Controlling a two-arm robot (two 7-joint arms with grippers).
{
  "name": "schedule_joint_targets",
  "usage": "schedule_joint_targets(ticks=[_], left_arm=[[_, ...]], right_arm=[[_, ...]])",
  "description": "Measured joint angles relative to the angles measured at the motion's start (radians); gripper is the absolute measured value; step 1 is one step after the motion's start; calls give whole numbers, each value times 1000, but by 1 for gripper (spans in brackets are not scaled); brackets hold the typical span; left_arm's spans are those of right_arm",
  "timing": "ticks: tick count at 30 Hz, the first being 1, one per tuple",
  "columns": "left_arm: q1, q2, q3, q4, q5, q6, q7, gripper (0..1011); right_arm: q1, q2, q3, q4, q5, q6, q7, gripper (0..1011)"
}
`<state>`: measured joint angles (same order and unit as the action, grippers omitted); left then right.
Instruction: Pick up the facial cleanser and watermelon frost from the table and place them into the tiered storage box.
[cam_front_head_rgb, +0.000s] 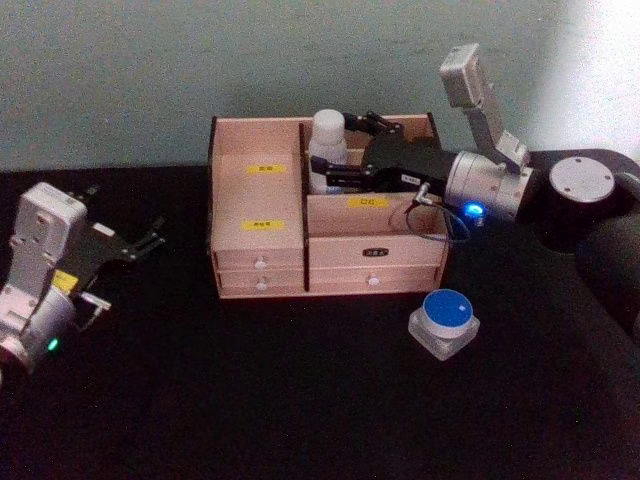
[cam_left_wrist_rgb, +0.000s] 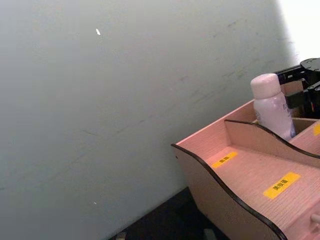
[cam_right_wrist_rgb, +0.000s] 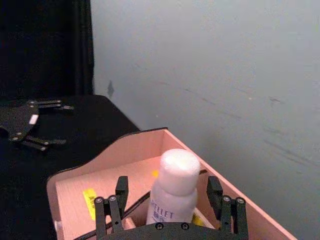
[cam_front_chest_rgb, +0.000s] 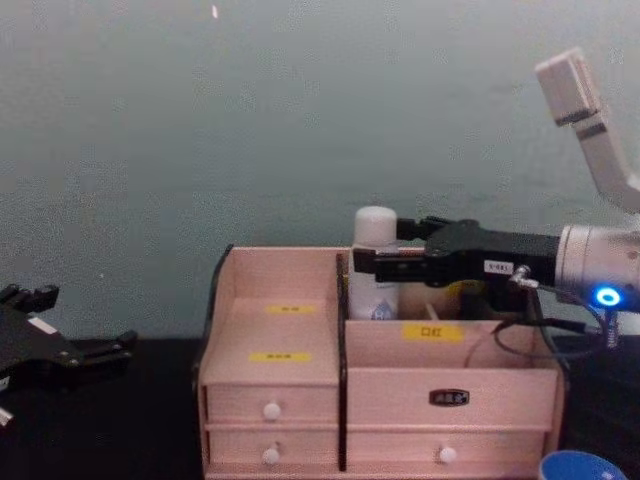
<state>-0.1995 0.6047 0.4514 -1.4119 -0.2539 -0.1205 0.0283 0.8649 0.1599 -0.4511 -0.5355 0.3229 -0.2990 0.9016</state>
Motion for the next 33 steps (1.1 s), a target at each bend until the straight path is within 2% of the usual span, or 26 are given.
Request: schedule_joint_targets(ticks=[10, 16, 19, 23, 28, 33], left_arm=[[0, 0, 0, 0, 0, 0, 0, 1001], [0, 0, 0, 0, 0, 0, 0, 1001], [0, 0, 0, 0, 0, 0, 0, 1001], [0, 0, 0, 0, 0, 0, 0, 1001], [0, 0, 0, 0, 0, 0, 0, 1001], [0, 0, 0, 0, 0, 0, 0, 1001]], right_arm=[[-89, 61, 3, -196, -9, 53, -105, 1002], [-135, 96, 5, -297, 9, 79, -118, 1002], [-177, 127, 5, -377, 26, 99, -119, 1002], [-214, 155, 5, -445, 38, 114, -122, 1002], [-297, 218, 7, -582, 60, 140, -136, 1002], [-357, 268, 13, -673, 82, 153, -142, 1003]])
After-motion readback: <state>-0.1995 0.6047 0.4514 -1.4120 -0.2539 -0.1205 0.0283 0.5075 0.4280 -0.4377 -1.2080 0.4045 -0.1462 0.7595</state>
